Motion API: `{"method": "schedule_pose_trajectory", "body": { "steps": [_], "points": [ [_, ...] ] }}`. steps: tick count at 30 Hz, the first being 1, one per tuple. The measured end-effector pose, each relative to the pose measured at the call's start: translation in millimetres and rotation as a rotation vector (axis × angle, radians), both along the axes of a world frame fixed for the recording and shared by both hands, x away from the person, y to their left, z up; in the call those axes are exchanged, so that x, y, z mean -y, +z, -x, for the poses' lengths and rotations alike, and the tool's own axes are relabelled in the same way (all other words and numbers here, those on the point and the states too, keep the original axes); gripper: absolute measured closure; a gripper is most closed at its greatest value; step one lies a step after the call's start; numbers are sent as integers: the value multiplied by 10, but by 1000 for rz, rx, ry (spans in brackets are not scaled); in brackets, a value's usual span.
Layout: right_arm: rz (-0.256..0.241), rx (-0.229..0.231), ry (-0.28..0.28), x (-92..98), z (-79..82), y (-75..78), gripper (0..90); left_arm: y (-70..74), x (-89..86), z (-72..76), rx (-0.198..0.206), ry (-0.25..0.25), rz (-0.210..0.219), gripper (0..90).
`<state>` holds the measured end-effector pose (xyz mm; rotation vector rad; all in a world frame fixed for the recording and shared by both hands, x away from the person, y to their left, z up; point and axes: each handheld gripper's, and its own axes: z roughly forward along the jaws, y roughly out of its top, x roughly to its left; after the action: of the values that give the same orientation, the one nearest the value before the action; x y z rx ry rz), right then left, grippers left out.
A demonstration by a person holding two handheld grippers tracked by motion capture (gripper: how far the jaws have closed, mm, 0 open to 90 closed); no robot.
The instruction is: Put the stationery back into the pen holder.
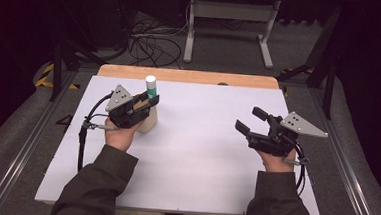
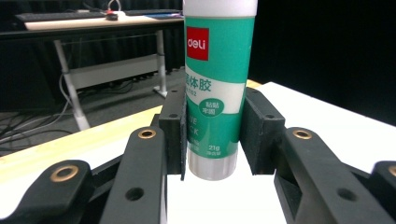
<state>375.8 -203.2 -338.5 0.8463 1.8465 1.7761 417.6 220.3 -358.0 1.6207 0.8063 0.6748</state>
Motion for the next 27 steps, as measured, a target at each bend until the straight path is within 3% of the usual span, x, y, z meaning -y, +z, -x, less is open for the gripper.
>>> {"method": "schedule_pose_trajectory", "body": {
  "steps": [27],
  "points": [
    [-9, -3, -11, 60, 17, -25, 193, -263, -229, -159, -29, 99, -10, 653]
  ]
}}
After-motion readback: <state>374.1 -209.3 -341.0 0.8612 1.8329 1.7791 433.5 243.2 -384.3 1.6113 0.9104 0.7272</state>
